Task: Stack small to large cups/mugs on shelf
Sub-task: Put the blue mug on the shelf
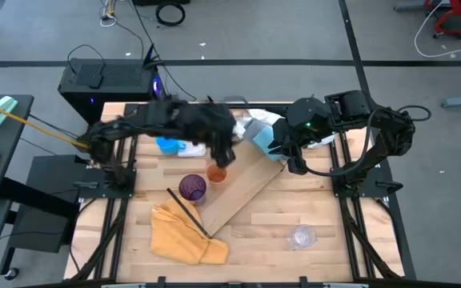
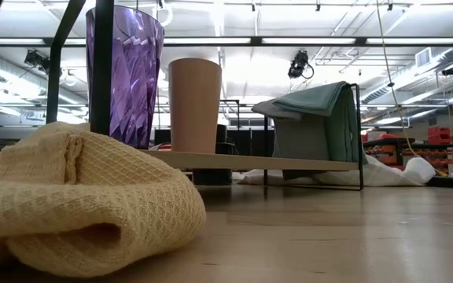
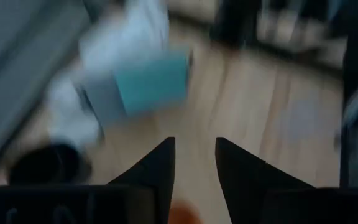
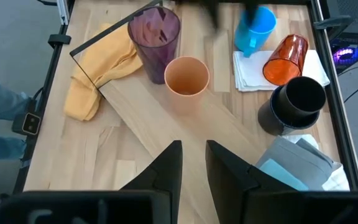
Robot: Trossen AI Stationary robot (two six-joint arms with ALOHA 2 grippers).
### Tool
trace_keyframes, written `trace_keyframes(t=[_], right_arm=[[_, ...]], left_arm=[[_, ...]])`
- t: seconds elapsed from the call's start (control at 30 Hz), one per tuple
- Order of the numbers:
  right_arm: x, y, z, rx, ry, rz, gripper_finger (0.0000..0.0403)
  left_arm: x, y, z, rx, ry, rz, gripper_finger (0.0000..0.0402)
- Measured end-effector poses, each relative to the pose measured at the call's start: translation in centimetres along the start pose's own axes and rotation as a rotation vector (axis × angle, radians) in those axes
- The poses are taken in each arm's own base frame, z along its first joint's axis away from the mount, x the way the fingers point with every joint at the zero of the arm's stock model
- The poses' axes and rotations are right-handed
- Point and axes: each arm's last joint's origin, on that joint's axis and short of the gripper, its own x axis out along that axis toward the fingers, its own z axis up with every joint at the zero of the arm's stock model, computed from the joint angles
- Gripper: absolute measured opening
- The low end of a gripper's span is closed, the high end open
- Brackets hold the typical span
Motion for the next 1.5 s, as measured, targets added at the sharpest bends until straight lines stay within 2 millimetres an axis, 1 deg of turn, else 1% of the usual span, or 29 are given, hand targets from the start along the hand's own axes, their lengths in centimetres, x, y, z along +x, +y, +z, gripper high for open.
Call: trace_keyframes(t=[0.13, 0.23, 0.33, 0.4, 0.57, 0.63, 0.77, 0.83, 0.93, 1.1, 1.13, 1.2, 1.33, 1.37, 1.43, 1.5], right_arm=[[0.0, 0.0, 0.0, 0.019, 0.004, 0.000, 0.0078], [0.0, 0.0, -0.1, 0.024, 0.009, 0.000, 0.0078], [0.0, 0.0, -0.1, 0.024, 0.013, -0.001, 0.0078], [0.0, 0.0, -0.2, 0.024, 0.016, -0.001, 0.0078], [0.0, 0.0, -0.2, 0.024, 0.017, -0.001, 0.0078], [0.0, 0.0, -0.2, 0.024, 0.019, -0.001, 0.0078], [0.0, 0.0, -0.2, 0.024, 0.023, -0.001, 0.0078], [0.0, 0.0, -0.2, 0.024, 0.023, -0.001, 0.0078], [0.0, 0.0, -0.2, 0.024, 0.024, -0.001, 0.0078], [0.0, 0.0, -0.3, 0.038, 0.030, -0.002, 0.0078], [0.0, 0.0, -0.3, 0.039, 0.031, -0.002, 0.0078], [0.0, 0.0, -0.3, 0.040, 0.031, -0.002, 0.0078], [0.0, 0.0, -0.4, 0.040, 0.038, -0.003, 0.0078], [0.0, 0.0, -0.4, 0.040, 0.038, -0.003, 0.0078], [0.0, 0.0, -0.4, 0.036, 0.038, -0.003, 0.0078], [0.0, 0.0, -0.4, 0.028, 0.038, -0.002, 0.0078]], left_arm=[[-4.2, 0.4, 2.3, 0.025, -0.320, 0.025, 0.0117], [-7.5, 0.6, 3.5, 0.039, -0.515, 0.001, 0.0113], [-9.4, 0.7, 4.2, 0.056, -0.637, -0.019, 0.0110], [-10.1, 0.3, 4.6, 0.080, -0.703, -0.060, 0.0108], [-12.7, -0.5, 5.4, 0.145, -0.888, -0.266, 0.0099], [-13.4, -0.7, 5.6, 0.186, -0.936, -0.365, 0.0094], [-14.2, -1.7, 6.1, 0.273, -1.026, -0.728, 0.0083], [-14.5, -2.3, 6.0, 0.309, -1.037, -0.840, 0.0078], [-14.1, -3.0, 5.4, 0.347, -0.977, -0.866, 0.0071], [-11.7, -4.2, 3.9, 0.350, -0.810, -0.877, 0.0067], [-11.6, -4.2, 3.7, 0.349, -0.808, -0.879, 0.0067], [-12.6, -3.7, 3.2, 0.341, -0.818, -0.864, 0.0068], [-17.6, -1.3, 2.2, 0.326, -0.911, -0.797, 0.0065], [-18.6, -0.7, 1.9, 0.322, -0.918, -0.768, 0.0064], [-20.2, 0.4, 0.8, 0.314, -0.889, -0.695, 0.0061], [-21.0, 0.9, -0.2, 0.302, -0.834, -0.640, 0.0060]])
